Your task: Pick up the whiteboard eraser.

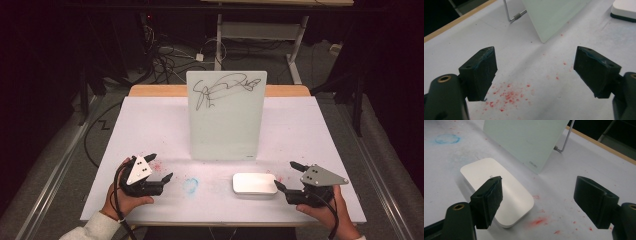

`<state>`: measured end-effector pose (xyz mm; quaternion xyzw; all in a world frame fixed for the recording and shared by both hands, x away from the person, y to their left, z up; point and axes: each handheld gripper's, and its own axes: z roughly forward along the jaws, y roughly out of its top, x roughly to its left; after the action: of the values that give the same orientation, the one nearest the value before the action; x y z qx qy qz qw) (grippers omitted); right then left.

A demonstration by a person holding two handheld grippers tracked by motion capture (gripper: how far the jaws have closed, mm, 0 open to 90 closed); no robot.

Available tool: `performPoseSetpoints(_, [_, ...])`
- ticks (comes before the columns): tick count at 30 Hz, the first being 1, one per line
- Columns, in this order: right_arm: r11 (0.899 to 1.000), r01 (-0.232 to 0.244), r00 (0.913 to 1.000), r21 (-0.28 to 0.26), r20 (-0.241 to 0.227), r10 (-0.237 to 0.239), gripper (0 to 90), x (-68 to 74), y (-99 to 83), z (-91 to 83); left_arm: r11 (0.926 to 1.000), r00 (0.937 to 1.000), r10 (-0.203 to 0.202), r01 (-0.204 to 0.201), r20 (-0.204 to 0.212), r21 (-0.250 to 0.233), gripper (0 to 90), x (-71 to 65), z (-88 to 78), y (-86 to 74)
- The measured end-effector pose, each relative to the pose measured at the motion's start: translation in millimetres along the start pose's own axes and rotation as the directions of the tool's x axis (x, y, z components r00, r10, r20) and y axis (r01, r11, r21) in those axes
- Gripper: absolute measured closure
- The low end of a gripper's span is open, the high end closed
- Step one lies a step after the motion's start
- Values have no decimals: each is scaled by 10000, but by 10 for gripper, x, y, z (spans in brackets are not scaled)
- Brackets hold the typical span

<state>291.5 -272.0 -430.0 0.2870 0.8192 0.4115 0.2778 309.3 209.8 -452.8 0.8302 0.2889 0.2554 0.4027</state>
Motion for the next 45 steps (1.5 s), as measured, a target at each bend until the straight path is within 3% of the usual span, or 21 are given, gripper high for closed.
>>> performPoseSetpoints(8, [9996,-93,9995,276,-312,102,226,-58,1,1,9999,10000,24,-23,-69,142,183,-10,30,-14])
performPoseSetpoints(12, [9982,266,9969,542,-749,-225,225,-84,69,33,9998,9999,84,-81,-139,205,183,-23,3,-29])
performPoseSetpoints(15, [9944,578,9924,881,-1138,-476,226,-94,151,69,9997,9999,43,-39,-153,248,183,-29,-8,-32])
performPoseSetpoints(19, [9830,1111,9757,1465,-2039,-799,230,-86,230,159,9990,9998,133,-125,-173,436,183,-47,-19,-56])
performPoseSetpoints(24, [9480,2264,9443,2238,-2890,-1573,239,-7,295,353,9980,9998,125,-114,-172,617,183,-45,-16,-76])
performPoseSetpoints(27, [9287,2800,9221,2433,-3374,-1896,239,26,352,452,9977,9997,159,-146,-181,667,183,-52,-16,-82])
performPoseSetpoints(30, [9031,3412,8951,2608,-3836,-2274,237,52,409,536,9971,9997,206,-194,-155,740,183,-66,-13,-86])
performPoseSetpoints(32, [8855,3695,8842,2818,-3998,-2417,239,70,445,587,9966,9996,243,-232,-133,796,183,-70,-7,-88])
performPoseSetpoints(33, [8784,3839,8739,2847,-4192,-2461,243,76,459,616,9963,9996,256,-247,-88,826,183,-71,-3,-89])
performPoseSetpoints(35, [8518,4234,8572,3085,-4406,-2666,245,100,489,669,9951,9994,334,-332,-12,935,183,-78,8,-91])
performPoseSetpoints(37, [8371,4464,8414,3163,-4667,-2723,248,117,512,729,9939,9992,398,-402,60,1025,183,-86,20,-94])
performPoseSetpoints(38, [8371,4464,8414,3163,-4667,-2723,248,117,512,729,9939,9992,398,-402,60,1025,183,-86,20,-94])
performPoseSetpoints(39, [8280,4516,8407,3325,-4693,-2700,249,131,522,755,9937,9991,419,-427,97,1041,183,-89,25,-94])
performPoseSetpoints(40, [8071,4774,8293,3473,-4817,-2833,259,155,538,829,9935,9990,435,-444,116,1051,183,-92,31,-94])
performPoseSetpoints(41, [8025,4789,8266,3559,-4905,-2758,266,162,540,850,9931,9988,466,-479,145,1071,183,-95,36,-92])
performPoseSetpoints(42, [7922,4976,8161,3534,-5002,-2894,266,168,542,886,9929,9987,476,-490,157,1081,183,-97,38,-92])
performPoseSetpoints(43, [7873,5089,8076,3481,-5097,-2966,267,173,538,921,9927,9987,478,-493,160,1098,183,-98,40,-93])
performPoseSetpoints(45, [7869,4972,8099,3656,-5208,-2698,270,187,527,956,9927,9988,455,-473,190,1108,183,-99,43,-97])
